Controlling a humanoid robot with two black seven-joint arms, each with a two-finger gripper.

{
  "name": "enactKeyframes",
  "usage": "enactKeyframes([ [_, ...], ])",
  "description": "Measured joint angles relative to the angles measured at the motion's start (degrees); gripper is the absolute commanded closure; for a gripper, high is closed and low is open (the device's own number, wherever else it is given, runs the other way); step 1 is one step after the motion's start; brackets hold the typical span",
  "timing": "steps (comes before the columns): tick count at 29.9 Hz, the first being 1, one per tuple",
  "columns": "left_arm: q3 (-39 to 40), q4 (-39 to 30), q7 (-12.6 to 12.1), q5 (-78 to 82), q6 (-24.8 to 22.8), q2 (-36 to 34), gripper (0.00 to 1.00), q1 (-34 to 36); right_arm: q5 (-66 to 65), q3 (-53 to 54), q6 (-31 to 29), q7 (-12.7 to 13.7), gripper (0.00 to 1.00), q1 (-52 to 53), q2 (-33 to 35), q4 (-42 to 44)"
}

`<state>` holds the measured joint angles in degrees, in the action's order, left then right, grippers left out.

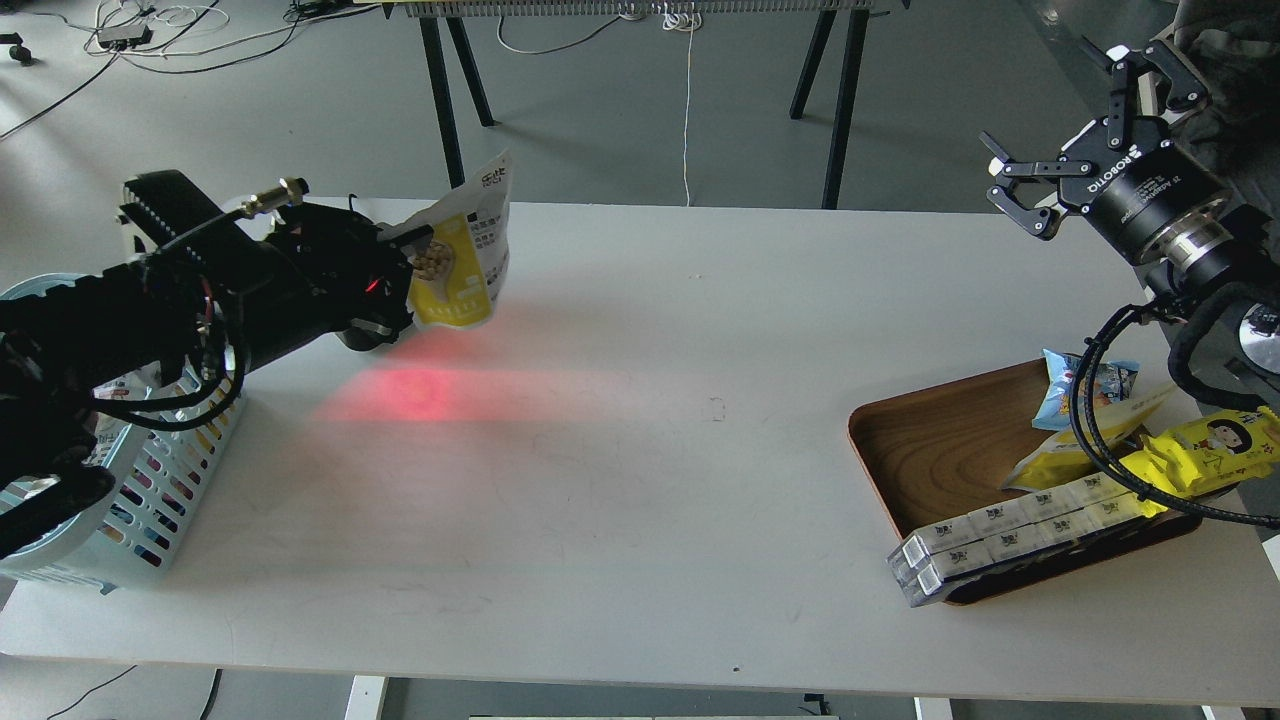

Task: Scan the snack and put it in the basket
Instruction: 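Carry the packet with the left gripper over the blue basket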

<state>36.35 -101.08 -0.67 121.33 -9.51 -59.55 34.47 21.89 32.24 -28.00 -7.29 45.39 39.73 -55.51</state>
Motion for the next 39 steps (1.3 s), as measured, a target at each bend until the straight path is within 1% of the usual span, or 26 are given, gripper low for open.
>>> enactKeyframes([
  [5,2.6,0.0,2.8,-2.7,1.1,-6.8,0.99,0.2,0.0,0.0,0.0,0.0,0.01,0.1,0.0,-0.1],
  [9,3.9,0.1,4.0,-8.5,2.3,-13.4,0.99,0.2,0.0,0.0,0.0,0.0,0.01,0.1,0.0,-0.1],
  [16,3.9,1.2,6.7,-17.2,5.8,-25.3,0.99,0.2,0.0,0.1,0.0,0.0,0.01,0.1,0.0,0.0],
  [20,2.5,3.1,8.1,-20.8,7.9,-30.2,0.99,0.2,0.0,0.2,0.0,0.0,0.01,0.1,0.0,0.0],
  [27,-6.2,7.3,11.4,-24.5,13.1,-35.7,0.99,0.2,0.0,0.3,0.0,0.0,0.01,0.1,0.0,0.0],
  [35,-18.7,11.5,13.7,-25.1,21.9,-37.9,0.99,0.2,0.0,0.5,0.0,0.0,0.01,0.1,-0.2,0.0],
  [39,-26.0,13.2,14.2,-26.1,27.8,-38.0,0.99,0.1,0.0,0.5,0.0,0.0,0.01,0.1,-0.4,0.0],
])
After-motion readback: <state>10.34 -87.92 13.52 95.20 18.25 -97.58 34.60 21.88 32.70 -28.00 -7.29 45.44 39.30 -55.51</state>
